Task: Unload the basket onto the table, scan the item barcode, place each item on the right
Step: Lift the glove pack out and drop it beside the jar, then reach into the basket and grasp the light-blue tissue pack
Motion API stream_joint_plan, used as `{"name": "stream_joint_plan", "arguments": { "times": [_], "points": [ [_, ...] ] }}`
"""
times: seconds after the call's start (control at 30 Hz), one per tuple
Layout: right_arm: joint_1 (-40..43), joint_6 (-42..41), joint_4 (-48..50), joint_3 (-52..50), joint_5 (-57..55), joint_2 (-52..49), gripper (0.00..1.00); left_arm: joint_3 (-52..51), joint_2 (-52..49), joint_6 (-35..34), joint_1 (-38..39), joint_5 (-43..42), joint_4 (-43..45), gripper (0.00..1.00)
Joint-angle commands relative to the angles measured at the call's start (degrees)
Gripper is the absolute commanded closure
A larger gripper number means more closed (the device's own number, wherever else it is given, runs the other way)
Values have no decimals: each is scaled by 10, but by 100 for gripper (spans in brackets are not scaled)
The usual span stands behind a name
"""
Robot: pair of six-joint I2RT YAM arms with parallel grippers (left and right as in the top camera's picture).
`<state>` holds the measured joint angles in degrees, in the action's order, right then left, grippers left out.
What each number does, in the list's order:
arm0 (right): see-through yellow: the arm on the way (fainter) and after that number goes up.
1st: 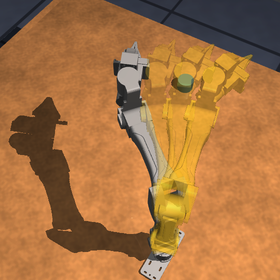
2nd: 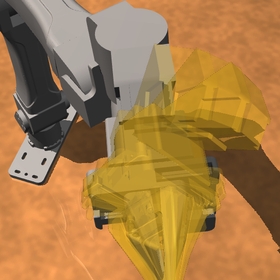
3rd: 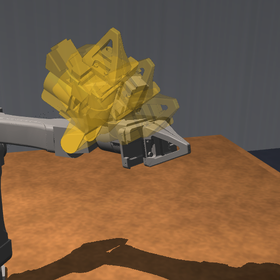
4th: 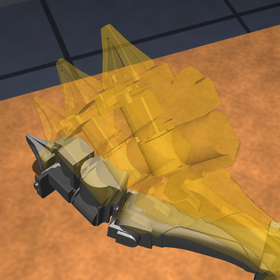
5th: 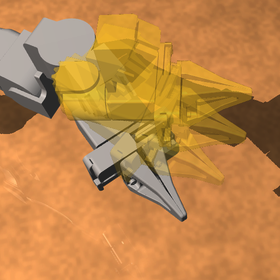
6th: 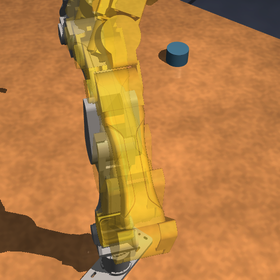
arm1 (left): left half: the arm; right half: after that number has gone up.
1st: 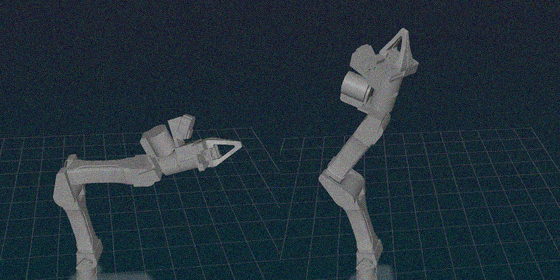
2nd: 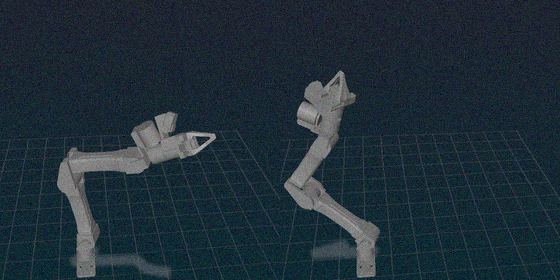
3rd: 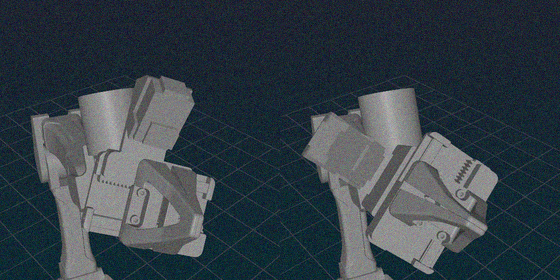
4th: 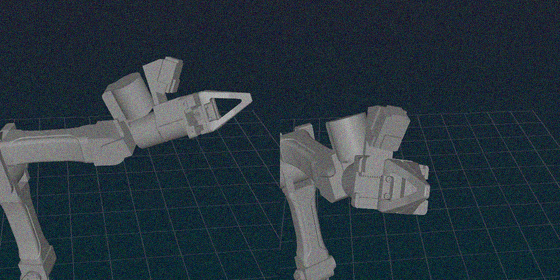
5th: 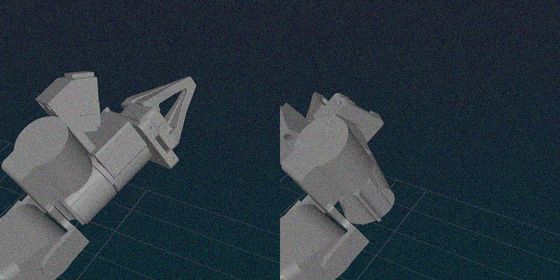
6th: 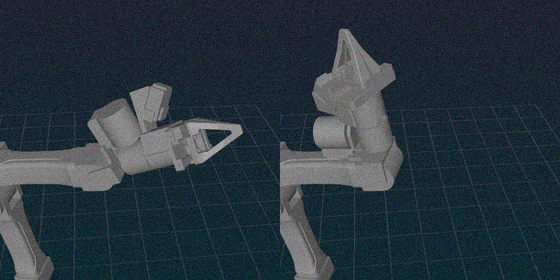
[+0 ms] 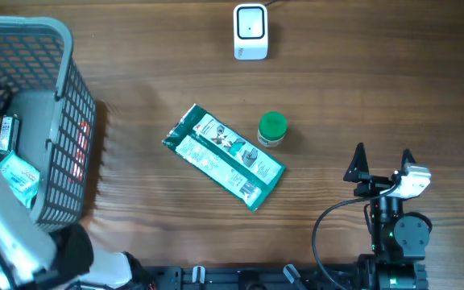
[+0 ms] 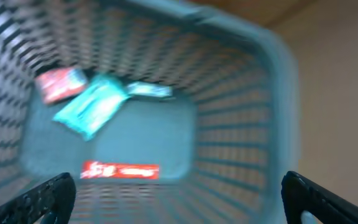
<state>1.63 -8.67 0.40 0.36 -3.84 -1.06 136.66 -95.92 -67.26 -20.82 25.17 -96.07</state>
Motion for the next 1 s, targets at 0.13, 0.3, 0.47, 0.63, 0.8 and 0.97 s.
{"name": "stream_joint_plan", "arguments": {
  "times": [0.13,0.3,0.47,0.63,0.8,0.97],
  "points": [
    [1,10,2,-1,9,3,0,-279,-27,32,-116,-62,107,0],
    [1,10,2,-1,9,3,0,-475,-27,69,-125,-48,240,0],
    [1,10,2,-1,9,3,0,-587,-29,69,-144,-6,352,0],
    [1,10,2,-1,9,3,0,-622,-37,69,-188,-30,383,0],
    [1,10,2,-1,9,3,0,-658,-51,94,-214,-31,401,0],
    [1,10,2,-1,9,3,0,-681,-67,221,-214,-64,500,0]
  ]
}}
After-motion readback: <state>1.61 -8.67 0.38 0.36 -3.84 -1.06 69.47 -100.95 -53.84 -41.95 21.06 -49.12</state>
